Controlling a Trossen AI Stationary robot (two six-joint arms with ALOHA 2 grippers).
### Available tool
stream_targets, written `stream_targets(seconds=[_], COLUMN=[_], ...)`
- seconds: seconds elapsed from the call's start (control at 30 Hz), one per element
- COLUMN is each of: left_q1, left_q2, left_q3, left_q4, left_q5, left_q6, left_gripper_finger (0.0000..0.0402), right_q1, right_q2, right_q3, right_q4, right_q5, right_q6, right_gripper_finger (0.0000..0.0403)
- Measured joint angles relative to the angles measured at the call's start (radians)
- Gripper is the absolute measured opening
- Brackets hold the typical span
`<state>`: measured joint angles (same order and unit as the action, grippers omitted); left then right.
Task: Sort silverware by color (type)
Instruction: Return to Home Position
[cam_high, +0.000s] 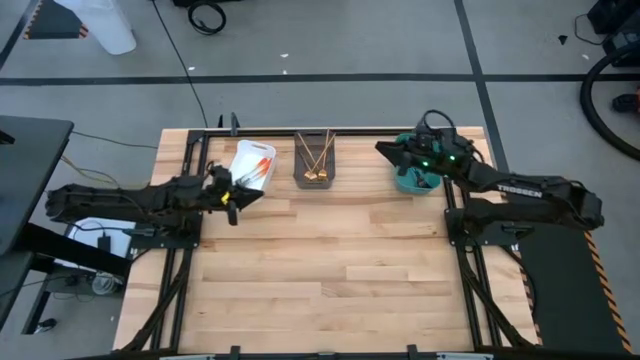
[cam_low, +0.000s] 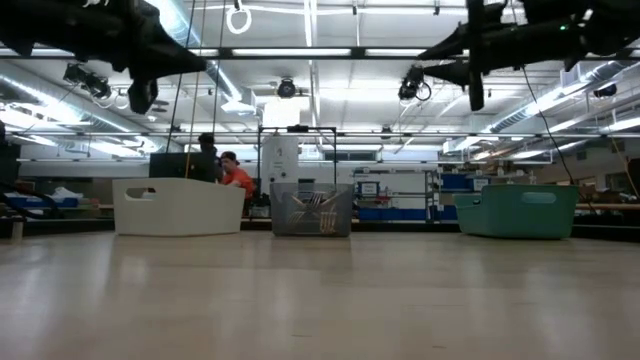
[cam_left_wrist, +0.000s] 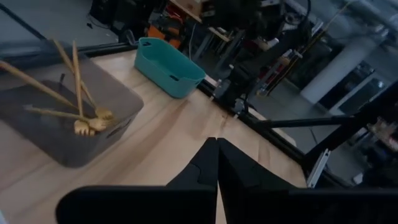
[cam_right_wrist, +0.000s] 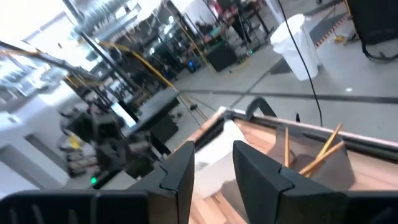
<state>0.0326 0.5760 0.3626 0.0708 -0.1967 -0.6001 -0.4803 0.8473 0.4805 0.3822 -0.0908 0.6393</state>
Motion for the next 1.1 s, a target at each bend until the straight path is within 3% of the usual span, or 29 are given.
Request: stream_targets(seconds=[0.5, 0.83, 1.0, 1.1], left_q1=[0.0, 0.0, 0.0, 0.0], left_q2=[-0.276, -0.434, -0.462, -0.459], left_q3=[-0.176, -0.293, -0.35, -0.354], left_q4=[0.043, 0.089, 0.099, 0.083], left_q5=[-0.065, -0.108, -0.122, -0.13], left_q6=[-0.049, -0.112, -0.159, -0.175], left_gripper_finger=[0.0009, 0.0009, 0.0009, 0.0009], right_q1=[0.014, 0.014, 0.014, 0.014], right_q2=[-0.354, -0.57, -0.629, -0.651], right_q3=[-0.058, -0.058, -0.06, -0.096], right_q4=[-0.029, -0.242, -0.398, -0.391], right_q5=[0.079, 0.137, 0.244, 0.27], right_q6=[0.047, 0.033, 0.034, 0.041], right_gripper_finger=[0.0121, 0.0121, 0.0121, 0.0121])
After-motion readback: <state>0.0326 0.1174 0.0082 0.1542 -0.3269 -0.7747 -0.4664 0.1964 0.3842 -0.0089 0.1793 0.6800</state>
